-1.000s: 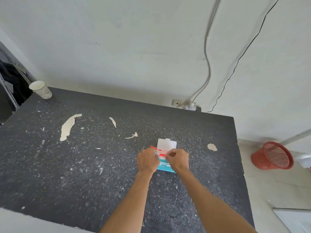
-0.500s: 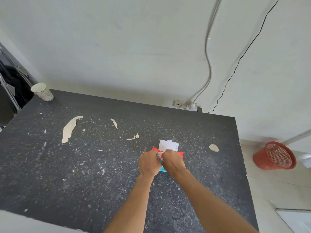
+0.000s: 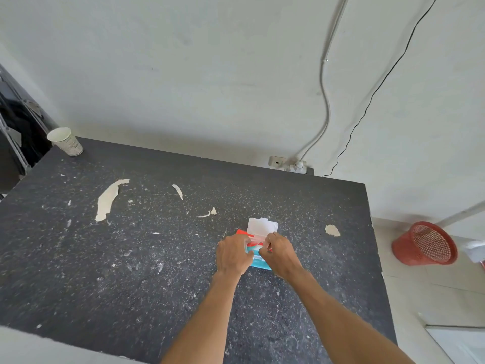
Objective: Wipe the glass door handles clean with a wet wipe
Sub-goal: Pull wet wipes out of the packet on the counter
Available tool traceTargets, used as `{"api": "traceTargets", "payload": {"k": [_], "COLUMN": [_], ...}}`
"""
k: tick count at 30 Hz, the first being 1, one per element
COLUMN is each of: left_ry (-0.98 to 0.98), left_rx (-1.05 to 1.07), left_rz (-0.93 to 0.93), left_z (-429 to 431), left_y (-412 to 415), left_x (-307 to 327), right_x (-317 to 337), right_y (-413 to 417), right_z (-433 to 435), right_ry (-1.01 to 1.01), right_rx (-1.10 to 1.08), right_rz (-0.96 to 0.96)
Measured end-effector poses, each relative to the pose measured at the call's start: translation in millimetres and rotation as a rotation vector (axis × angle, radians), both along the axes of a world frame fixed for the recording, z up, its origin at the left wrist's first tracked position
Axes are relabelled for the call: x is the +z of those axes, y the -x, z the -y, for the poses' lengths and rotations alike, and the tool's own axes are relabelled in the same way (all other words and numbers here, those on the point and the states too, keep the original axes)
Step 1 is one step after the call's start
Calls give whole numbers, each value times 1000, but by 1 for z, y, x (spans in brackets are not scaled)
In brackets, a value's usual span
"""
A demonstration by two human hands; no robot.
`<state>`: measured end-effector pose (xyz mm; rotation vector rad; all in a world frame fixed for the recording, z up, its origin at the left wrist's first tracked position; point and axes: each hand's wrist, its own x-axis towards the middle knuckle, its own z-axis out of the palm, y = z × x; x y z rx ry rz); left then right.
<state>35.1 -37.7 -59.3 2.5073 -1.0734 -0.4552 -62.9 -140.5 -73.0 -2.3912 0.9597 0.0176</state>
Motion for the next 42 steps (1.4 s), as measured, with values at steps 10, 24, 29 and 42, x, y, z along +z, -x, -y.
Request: {"api": "traceTargets", "payload": {"k": [10,24,29,42], "left_ry": [-17,-6,-12,-138], "left_rx": [3,35,66,-2], "left_rz": [2,-7,-46,22], "left_z": [0,3,5,13], "left_y": [-1,4,3,2], "left_x": [0,0,1,3], "right_x": [1,-5,-11,0], "right_y": [5,9,14,-7], "right_z": [-2,-10,-11,-6], "right_ry": [-36,-26,-133,114], "right_rx": [57,-176,-408,-85], "right_rz": [88,355,390,36]}}
